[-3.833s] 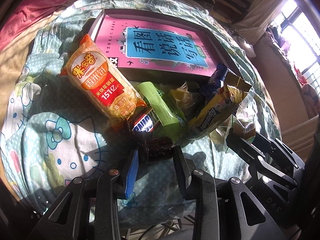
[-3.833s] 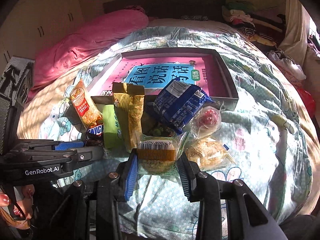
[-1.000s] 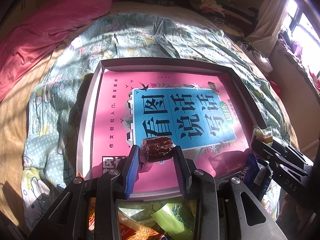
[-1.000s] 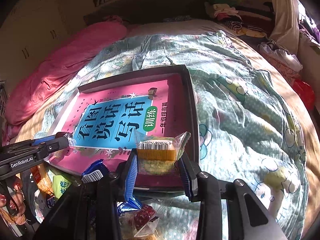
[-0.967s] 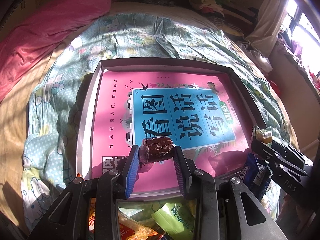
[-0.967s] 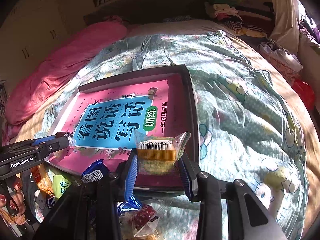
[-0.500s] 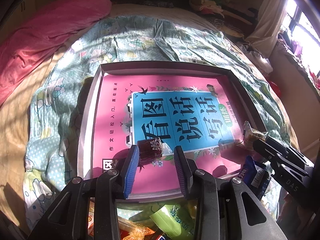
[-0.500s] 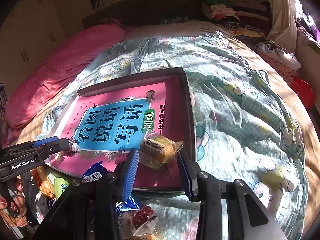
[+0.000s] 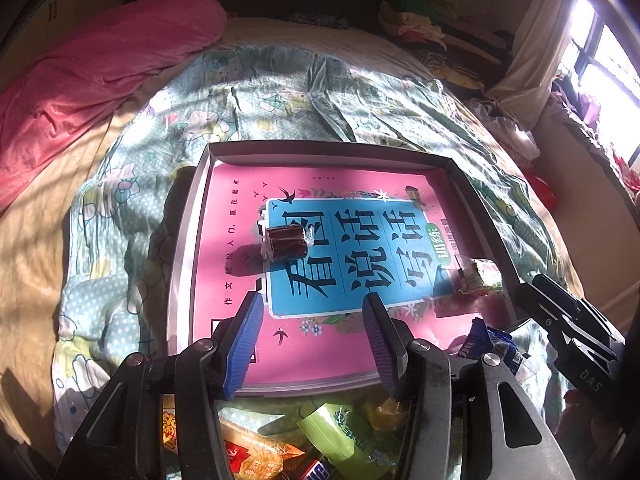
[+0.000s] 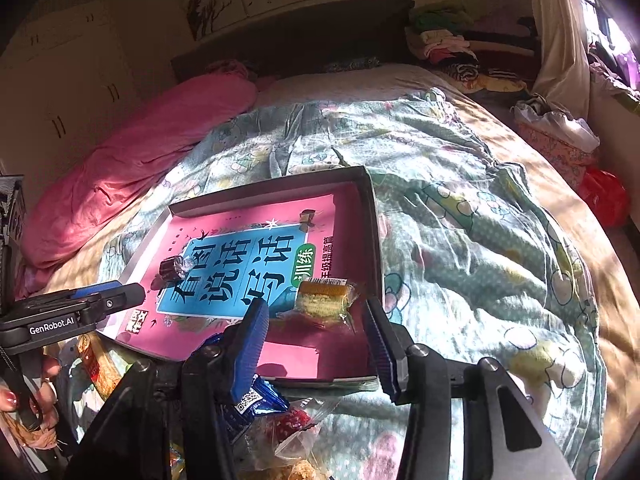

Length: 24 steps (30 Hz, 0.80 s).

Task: Organize snacks
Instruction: 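Release the candy onto the book while the right tool releases the cake bag, then withdraw both open tools from the tray back toward the snack pile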

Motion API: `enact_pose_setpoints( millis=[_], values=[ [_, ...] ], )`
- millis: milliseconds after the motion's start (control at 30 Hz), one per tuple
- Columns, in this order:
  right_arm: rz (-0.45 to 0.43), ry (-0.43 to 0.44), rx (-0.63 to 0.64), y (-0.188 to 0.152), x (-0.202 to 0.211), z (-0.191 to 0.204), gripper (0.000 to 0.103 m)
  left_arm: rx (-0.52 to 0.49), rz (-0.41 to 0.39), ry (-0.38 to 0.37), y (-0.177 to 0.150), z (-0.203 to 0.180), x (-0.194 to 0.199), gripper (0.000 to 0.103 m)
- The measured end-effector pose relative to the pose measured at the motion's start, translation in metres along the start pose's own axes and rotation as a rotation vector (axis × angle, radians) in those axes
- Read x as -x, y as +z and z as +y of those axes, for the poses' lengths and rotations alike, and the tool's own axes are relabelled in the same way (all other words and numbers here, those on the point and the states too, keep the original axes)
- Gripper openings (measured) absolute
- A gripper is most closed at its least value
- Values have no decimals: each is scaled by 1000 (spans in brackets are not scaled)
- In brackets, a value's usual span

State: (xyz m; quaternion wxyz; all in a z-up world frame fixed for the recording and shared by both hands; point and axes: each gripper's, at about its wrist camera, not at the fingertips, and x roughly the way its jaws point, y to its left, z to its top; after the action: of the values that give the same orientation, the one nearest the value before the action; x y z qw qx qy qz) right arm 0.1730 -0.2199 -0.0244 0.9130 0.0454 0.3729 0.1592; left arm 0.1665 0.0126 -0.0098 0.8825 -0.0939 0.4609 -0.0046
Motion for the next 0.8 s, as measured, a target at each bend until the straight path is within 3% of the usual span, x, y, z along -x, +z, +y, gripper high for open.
enact_pose_setpoints(
  millis=[400,800],
  values=[
    [-86,22,66,-2,29,13,60,12,-39,-15,-6,3,24,63],
    [-124,12,62,-8,49,11,64,19,-46,-26,-21,11,45,64]
  ],
)
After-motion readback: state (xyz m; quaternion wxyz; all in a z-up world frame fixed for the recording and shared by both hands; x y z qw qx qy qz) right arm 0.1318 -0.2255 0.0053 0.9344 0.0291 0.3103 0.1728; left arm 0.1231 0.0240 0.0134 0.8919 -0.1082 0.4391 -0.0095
